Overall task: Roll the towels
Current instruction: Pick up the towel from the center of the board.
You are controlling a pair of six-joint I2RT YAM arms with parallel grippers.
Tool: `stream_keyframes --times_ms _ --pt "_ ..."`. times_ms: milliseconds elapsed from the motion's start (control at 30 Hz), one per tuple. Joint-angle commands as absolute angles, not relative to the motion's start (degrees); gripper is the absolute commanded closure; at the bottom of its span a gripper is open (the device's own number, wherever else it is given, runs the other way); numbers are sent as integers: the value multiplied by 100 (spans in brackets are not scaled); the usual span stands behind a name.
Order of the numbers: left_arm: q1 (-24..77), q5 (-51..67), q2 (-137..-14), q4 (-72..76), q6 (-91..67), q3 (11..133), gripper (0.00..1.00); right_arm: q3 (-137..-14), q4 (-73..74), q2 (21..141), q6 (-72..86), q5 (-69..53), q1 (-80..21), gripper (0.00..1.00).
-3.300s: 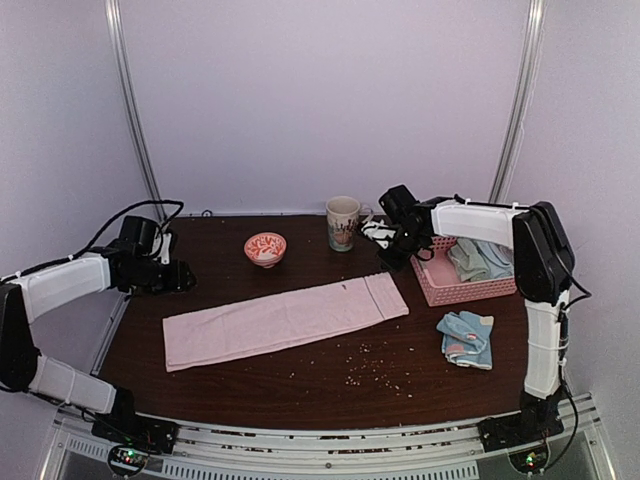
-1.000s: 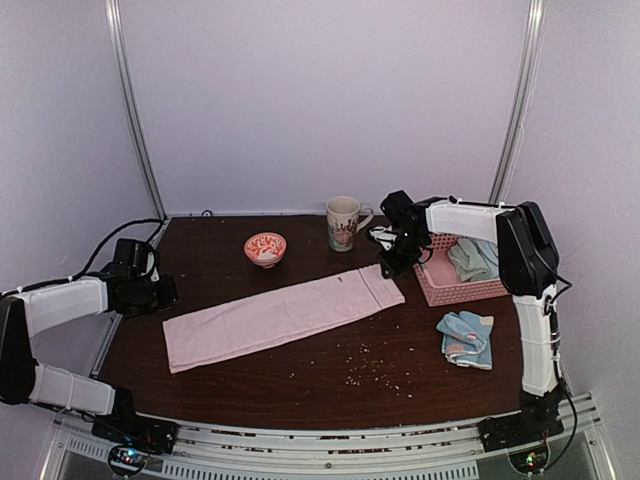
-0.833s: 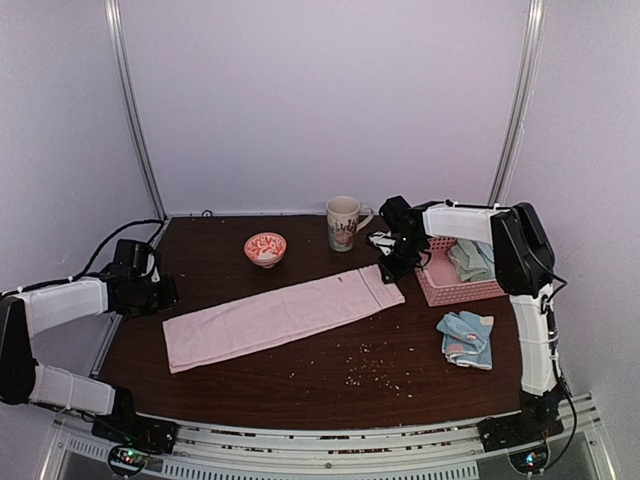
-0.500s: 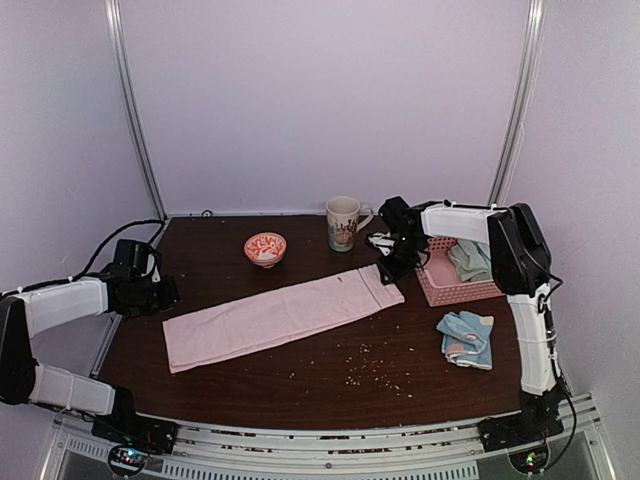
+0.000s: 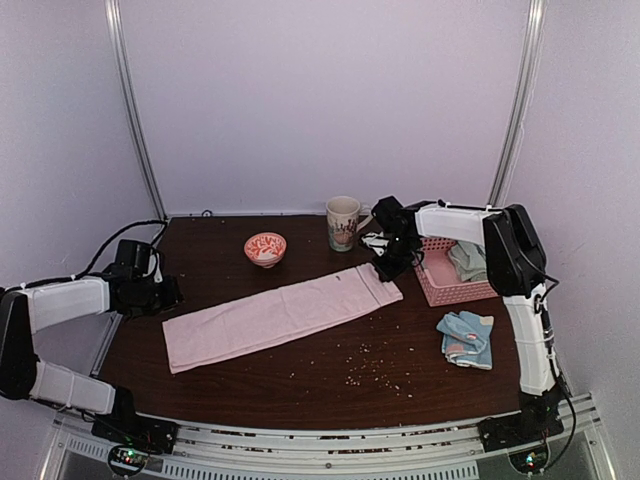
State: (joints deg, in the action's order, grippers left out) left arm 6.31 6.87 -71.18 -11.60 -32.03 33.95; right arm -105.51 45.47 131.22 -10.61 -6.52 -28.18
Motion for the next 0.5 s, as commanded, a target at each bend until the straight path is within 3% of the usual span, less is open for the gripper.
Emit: stream_keyframes --times_ms 0,467 --pt "584 957 -7227 -1057 -2955 3459 100 -10736 4702 13019 -1061 -541 -2644 100" --pt "597 2309 -7543 -1416 -2471 3516 100 -11274 5194 12327 -1082 -1824 -2188 100"
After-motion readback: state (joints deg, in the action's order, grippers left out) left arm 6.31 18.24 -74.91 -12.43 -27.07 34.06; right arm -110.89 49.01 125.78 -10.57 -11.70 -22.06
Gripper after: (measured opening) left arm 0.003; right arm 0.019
